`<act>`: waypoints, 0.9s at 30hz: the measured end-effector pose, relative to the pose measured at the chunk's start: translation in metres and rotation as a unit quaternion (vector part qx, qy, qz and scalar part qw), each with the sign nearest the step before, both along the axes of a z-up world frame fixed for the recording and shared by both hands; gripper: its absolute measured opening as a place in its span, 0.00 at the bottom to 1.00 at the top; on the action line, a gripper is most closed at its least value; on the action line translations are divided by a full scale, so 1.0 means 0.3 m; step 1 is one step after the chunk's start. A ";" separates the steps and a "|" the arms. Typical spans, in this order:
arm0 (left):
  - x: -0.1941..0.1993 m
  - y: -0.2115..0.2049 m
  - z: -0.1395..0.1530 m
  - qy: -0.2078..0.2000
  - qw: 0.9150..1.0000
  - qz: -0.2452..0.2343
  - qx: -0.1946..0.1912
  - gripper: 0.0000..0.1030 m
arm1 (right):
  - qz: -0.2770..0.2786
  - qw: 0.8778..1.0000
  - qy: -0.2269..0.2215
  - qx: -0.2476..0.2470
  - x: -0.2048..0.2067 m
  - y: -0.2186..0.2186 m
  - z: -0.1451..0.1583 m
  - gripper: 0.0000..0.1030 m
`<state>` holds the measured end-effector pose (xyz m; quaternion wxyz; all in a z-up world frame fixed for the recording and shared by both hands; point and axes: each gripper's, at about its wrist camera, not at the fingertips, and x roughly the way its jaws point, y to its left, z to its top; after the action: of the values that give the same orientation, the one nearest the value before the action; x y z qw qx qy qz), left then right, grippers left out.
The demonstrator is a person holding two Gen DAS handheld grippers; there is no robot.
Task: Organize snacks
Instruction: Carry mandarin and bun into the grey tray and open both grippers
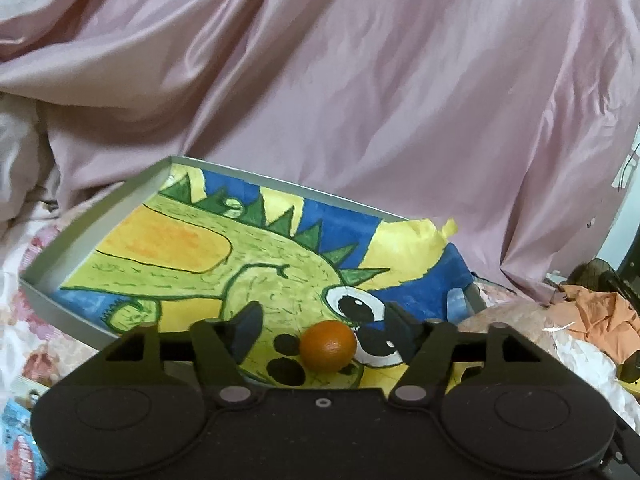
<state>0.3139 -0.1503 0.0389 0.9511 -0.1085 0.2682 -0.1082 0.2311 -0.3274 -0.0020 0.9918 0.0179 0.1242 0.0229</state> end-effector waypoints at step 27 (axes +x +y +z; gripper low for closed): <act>-0.407 0.275 0.155 -0.072 0.994 0.077 0.029 0.99 | -0.018 0.998 -0.057 0.023 -0.286 0.074 0.129 1.00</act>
<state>0.1918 -0.0678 0.0854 0.9761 -0.0933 0.1932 -0.0341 0.1454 -0.3051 0.0368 0.9969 0.0413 0.0669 0.0089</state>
